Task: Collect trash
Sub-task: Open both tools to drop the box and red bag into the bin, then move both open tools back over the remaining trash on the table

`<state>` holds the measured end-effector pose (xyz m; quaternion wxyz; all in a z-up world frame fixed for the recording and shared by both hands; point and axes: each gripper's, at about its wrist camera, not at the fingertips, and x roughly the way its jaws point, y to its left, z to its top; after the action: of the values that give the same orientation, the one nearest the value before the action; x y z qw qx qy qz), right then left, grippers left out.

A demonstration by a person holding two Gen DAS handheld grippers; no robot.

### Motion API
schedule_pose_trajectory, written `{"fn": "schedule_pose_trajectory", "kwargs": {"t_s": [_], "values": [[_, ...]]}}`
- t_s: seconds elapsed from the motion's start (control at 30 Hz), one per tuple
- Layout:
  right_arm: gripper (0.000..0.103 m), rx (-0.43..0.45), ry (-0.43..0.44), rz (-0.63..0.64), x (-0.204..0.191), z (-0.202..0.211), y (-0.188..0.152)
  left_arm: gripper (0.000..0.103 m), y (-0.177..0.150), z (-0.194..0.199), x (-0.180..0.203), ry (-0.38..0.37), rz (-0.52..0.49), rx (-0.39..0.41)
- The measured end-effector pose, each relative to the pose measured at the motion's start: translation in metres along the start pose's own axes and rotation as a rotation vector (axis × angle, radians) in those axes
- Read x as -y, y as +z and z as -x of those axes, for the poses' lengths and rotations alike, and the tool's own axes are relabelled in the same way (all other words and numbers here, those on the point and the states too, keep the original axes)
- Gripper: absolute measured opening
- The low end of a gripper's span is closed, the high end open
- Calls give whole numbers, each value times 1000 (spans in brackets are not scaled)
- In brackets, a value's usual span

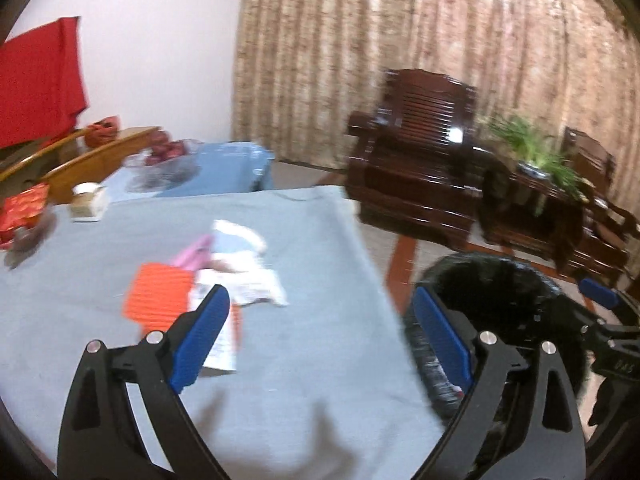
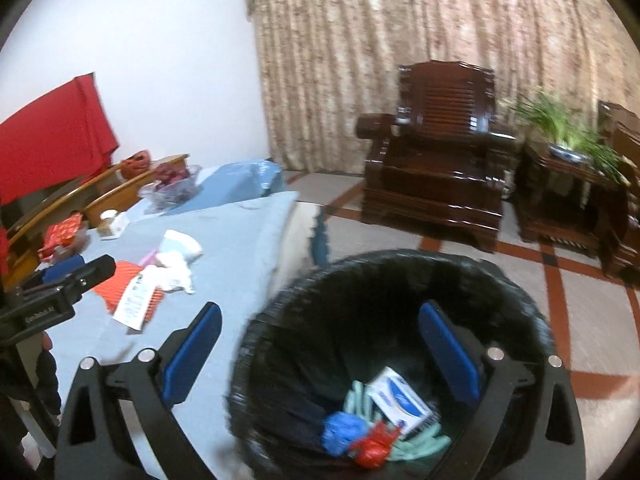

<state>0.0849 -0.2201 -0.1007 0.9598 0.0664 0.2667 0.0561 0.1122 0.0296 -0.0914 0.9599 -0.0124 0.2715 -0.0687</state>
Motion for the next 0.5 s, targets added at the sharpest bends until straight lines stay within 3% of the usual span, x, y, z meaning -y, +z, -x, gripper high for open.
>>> {"fn": "schedule_pose_trajectory", "kwargs": {"t_s": [0.23, 0.47, 0.5], "values": [[97, 6, 90, 74, -52, -25, 4, 91, -1, 4, -58, 109, 57, -9], [97, -10, 146, 128, -95, -54, 8, 90, -7, -2, -90, 158, 87, -24], [97, -12, 149, 132, -99, -57, 8, 85, -8, -5, -94, 164, 88, -29]]}}
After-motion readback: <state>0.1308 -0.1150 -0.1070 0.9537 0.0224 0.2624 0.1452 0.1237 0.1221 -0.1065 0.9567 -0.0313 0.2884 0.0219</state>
